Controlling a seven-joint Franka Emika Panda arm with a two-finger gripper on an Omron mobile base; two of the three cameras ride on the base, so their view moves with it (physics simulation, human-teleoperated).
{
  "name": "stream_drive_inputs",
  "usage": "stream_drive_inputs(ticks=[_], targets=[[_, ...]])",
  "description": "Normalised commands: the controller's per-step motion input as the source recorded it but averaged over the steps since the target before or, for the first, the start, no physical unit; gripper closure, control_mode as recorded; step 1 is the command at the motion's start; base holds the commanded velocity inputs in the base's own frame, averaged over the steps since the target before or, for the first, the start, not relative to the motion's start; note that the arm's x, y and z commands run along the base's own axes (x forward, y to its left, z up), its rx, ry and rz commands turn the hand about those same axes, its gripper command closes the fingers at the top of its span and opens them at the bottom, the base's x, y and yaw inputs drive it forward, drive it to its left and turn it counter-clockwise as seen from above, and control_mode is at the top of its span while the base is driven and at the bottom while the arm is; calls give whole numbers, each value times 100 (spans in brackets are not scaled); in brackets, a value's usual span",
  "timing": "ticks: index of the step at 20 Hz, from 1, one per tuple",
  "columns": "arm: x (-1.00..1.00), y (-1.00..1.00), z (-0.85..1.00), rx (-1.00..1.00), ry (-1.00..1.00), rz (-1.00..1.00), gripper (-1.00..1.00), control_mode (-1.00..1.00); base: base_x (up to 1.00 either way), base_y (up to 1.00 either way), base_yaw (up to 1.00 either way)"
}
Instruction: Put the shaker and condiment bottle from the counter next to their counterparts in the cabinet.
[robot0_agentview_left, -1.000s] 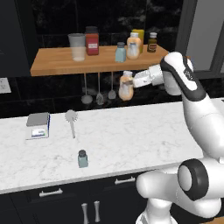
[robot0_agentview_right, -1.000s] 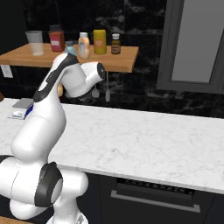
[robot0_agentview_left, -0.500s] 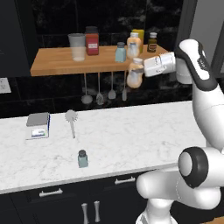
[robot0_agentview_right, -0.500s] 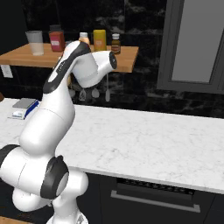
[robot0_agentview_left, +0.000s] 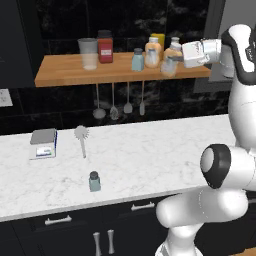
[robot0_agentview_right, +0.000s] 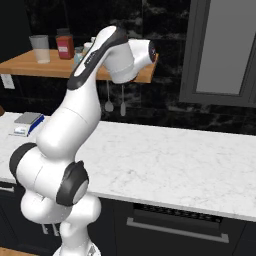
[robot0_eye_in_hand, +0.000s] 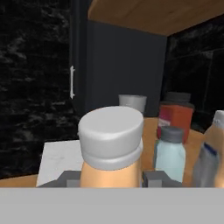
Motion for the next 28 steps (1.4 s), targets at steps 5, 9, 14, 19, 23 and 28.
stream_drive_inputs(ticks=[5, 9, 14, 19, 23, 28], targets=[[6, -18, 9, 0, -4, 0, 100, -100, 0, 0, 0], [8, -29, 0, 0, 0, 0, 100, -100, 0, 0, 0], [30, -48, 0, 0, 0, 0, 100, -100, 0, 0, 0], [2, 3, 0, 0, -2, 0, 100, -100, 0, 0, 0], [50, 0, -1, 0, 1, 0, 100, -100, 0, 0, 0], [37, 0, -26, 0, 0, 0, 100, -100, 0, 0, 0]])
